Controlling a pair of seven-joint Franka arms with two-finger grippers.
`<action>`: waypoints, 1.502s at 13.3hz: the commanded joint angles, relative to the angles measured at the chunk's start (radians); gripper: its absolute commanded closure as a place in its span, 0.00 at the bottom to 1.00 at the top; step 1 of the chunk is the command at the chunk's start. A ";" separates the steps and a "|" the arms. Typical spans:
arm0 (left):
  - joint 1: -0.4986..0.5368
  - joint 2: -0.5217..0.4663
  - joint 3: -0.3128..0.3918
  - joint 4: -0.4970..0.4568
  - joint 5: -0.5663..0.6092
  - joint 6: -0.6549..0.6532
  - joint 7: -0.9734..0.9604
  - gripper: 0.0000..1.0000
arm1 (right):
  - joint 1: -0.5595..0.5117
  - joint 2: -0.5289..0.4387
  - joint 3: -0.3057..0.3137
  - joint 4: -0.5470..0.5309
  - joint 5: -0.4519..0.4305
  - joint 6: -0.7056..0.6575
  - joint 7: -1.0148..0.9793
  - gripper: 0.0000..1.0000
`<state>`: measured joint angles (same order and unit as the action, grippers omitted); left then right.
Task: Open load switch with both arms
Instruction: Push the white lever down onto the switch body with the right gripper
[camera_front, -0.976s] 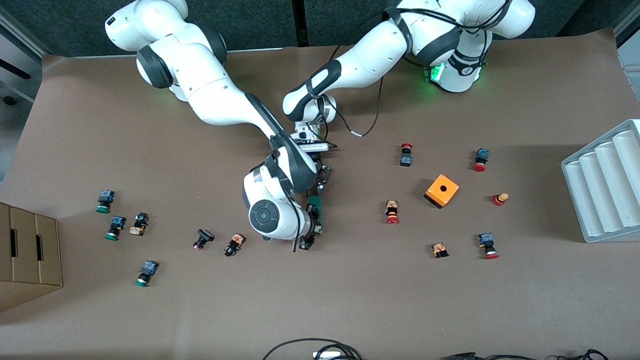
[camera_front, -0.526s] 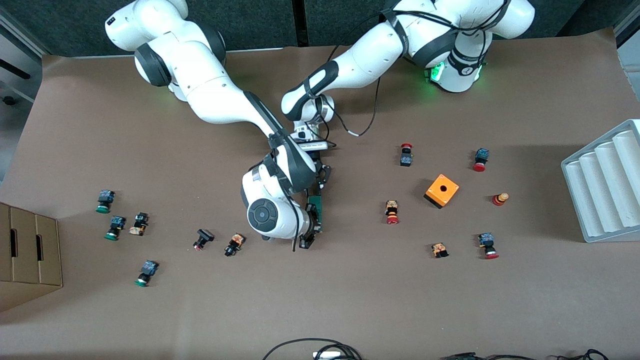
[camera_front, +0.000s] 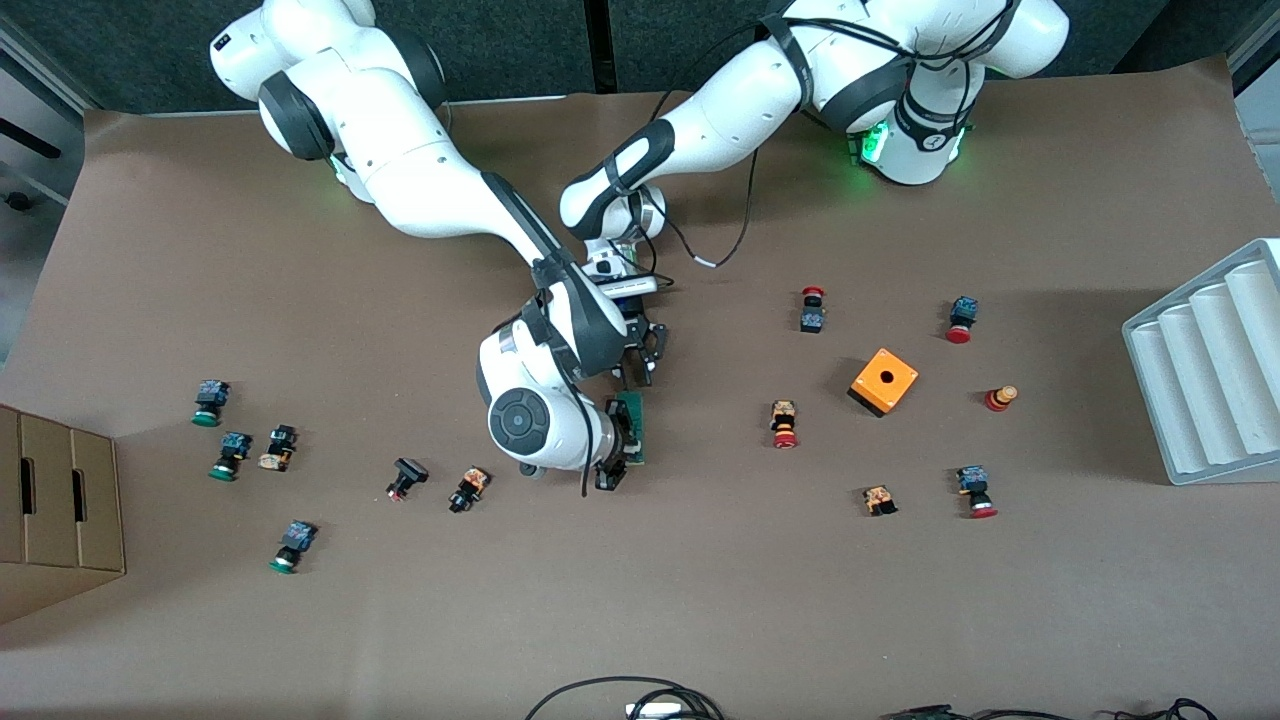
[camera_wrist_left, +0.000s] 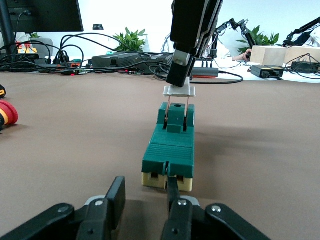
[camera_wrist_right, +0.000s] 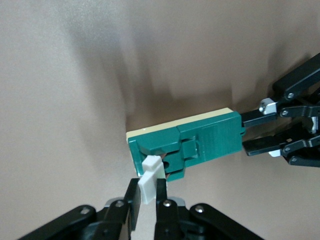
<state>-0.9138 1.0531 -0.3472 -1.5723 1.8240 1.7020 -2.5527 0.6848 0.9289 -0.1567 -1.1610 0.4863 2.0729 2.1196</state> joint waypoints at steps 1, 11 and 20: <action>-0.004 0.015 0.007 0.046 -0.011 0.039 0.031 0.58 | 0.010 -0.058 0.032 -0.118 -0.058 0.027 -0.003 0.82; 0.019 0.015 0.008 0.037 0.054 0.082 0.031 0.49 | 0.013 -0.107 0.040 -0.140 -0.064 0.029 -0.003 0.82; 0.021 0.015 0.010 0.015 0.077 0.081 0.020 0.52 | 0.012 -0.119 0.068 -0.163 -0.107 0.032 -0.004 0.82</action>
<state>-0.9011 1.0554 -0.3377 -1.5591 1.8817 1.7695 -2.5363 0.6982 0.8411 -0.1011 -1.2751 0.3960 2.0999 2.1160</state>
